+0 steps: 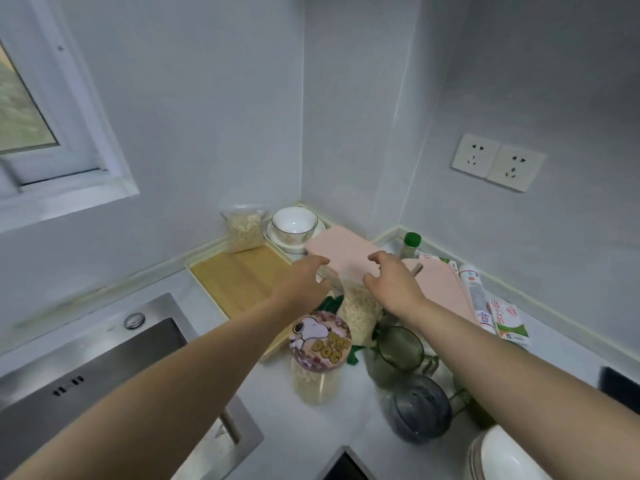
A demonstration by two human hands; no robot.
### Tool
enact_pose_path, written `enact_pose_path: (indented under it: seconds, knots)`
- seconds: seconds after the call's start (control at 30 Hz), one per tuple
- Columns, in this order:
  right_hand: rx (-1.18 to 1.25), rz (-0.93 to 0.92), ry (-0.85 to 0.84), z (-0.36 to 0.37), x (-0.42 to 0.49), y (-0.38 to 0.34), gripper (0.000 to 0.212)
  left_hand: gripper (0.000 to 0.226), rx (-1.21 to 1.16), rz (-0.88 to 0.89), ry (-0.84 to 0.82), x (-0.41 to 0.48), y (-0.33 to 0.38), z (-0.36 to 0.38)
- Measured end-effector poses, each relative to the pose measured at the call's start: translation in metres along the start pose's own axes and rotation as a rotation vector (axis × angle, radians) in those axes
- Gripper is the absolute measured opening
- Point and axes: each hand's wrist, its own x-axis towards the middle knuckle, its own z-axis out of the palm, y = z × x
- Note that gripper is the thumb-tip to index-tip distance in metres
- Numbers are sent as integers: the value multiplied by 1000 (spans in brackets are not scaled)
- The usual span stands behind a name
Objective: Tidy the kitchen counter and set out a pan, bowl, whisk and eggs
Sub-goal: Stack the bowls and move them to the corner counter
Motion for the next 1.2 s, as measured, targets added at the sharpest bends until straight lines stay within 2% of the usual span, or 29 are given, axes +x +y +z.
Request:
enact_pose_path:
  seconds: [0.3, 0.63, 0.83, 0.97, 1.13, 1.2]
  knots:
    - [-26, -38, -66, 29, 71, -28, 49, 46, -130, -134, 11, 56, -42, -22]
    - [-18, -53, -284, 68, 177, -28, 53, 48, -299, -375, -7, 135, -95, -19]
    - [-26, 11, -295, 96, 241, -26, 52, 48, -381, -492, -16, 178, -137, -12]
    - [-3, 50, -281, 111, 274, -19, 45, 47, -413, -520, -4, 204, -152, -9]
    - [29, 173, -283, 119, 308, -14, 47, 21, -341, -454, 60, 233, -166, -2]
    - [-14, 207, -301, 124, 318, -13, 53, 30, -330, -436, 92, 243, -168, 3]
